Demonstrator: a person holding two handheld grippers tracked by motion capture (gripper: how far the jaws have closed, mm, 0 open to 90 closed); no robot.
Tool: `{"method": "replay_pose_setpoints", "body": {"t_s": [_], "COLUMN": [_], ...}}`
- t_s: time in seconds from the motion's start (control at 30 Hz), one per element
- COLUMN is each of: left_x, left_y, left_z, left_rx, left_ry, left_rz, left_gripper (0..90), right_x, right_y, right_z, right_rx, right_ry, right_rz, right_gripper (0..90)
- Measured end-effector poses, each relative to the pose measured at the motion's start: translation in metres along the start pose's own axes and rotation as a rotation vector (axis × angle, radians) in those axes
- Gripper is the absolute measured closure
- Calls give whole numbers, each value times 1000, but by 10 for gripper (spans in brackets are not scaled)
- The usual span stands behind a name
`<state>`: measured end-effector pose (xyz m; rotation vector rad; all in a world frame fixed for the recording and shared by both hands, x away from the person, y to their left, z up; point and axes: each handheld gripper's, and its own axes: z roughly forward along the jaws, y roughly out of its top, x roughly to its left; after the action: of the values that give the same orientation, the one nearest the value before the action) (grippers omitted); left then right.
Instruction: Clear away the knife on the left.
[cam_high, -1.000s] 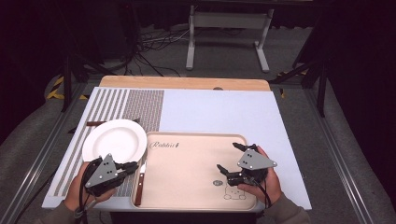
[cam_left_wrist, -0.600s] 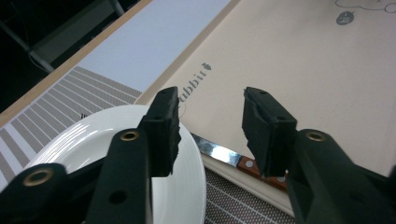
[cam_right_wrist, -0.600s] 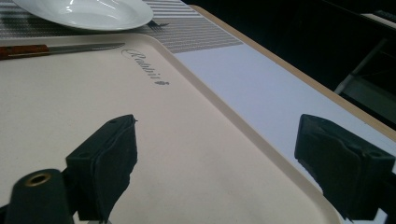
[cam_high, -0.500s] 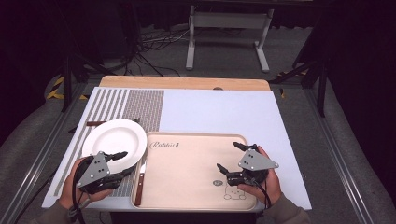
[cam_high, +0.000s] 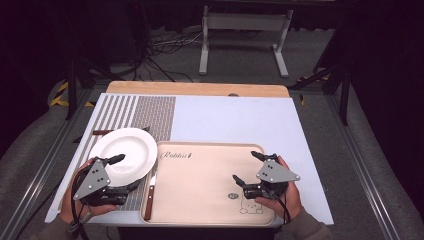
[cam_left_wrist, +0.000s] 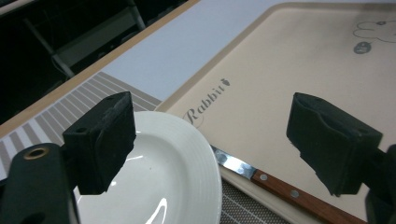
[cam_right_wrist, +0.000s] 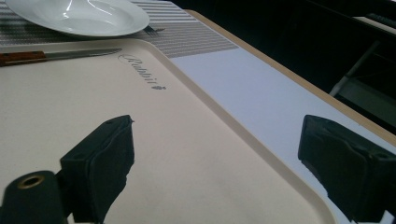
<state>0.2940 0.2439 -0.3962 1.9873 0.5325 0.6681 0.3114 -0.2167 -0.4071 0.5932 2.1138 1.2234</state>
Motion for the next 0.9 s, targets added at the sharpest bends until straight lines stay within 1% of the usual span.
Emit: {"method": "replay_pose_setpoints", "body": {"t_s": [0.1,0.13,0.17,0.2,0.23,0.27,0.37,0.4,0.43,0.47,0.57,0.6,0.63,0.67,0.7,0.73,0.8,0.83,0.9], "left_x": [2,2,3,3,4,4,7,9,9,11,13,15,16,18,19,21,23,23,25], "left_y": [0,0,0,-1,0,0,-1,-2,-2,-3,-3,-3,-4,-4,-4,-5,-6,-7,-8], "left_z": [-1,-2,-2,-3,-3,-3,-5,-6,-6,-8,-10,-11,-12,-13,-14,-15,-17,-17,-18], "left_rx": [-8,-11,-14,-18,-21,-21,-27,-29,-32,-37,-42,-41,-46,-46,-43,-53,-48,-54,-57], "left_ry": [17,17,15,19,30,30,39,39,39,44,53,48,57,65,67,74,82,77,82], "left_rz": [4,-2,2,-13,-6,-6,-22,-17,-28,-31,-34,-33,-30,-43,-44,-50,-51,-63,-71], "left_gripper": [126,118,107,101,90,72,62,62,61,61,60,59,57,57,58,57,58,58,58], "right_x": [1,1,1,1,1,1,1,1,2,2,2,3,3,3,4,4,4,4,5], "right_y": [0,1,1,1,1,1,1,1,1,1,2,2,2,2,2,2,2,3,3], "right_z": [0,0,0,-1,-1,-1,-1,-1,0,0,0,0,0,0,0,0,1,1,1], "right_rx": [-2,-2,-3,-3,-4,-4,-4,-4,-3,-2,-5,-5,-5,-4,-4,-4,-3,-2,-1], "right_ry": [-1,-3,-2,-1,-2,-2,0,0,1,3,6,6,9,12,11,11,13,16,16], "right_rz": [1,2,1,0,0,0,1,1,0,-1,-1,-2,-2,-3,-3,-3,-4,-7,-9], "right_gripper": [114,114,114,113,113,113,110,110,109,108,108,108,108,108,108,108,108,108,108]}}
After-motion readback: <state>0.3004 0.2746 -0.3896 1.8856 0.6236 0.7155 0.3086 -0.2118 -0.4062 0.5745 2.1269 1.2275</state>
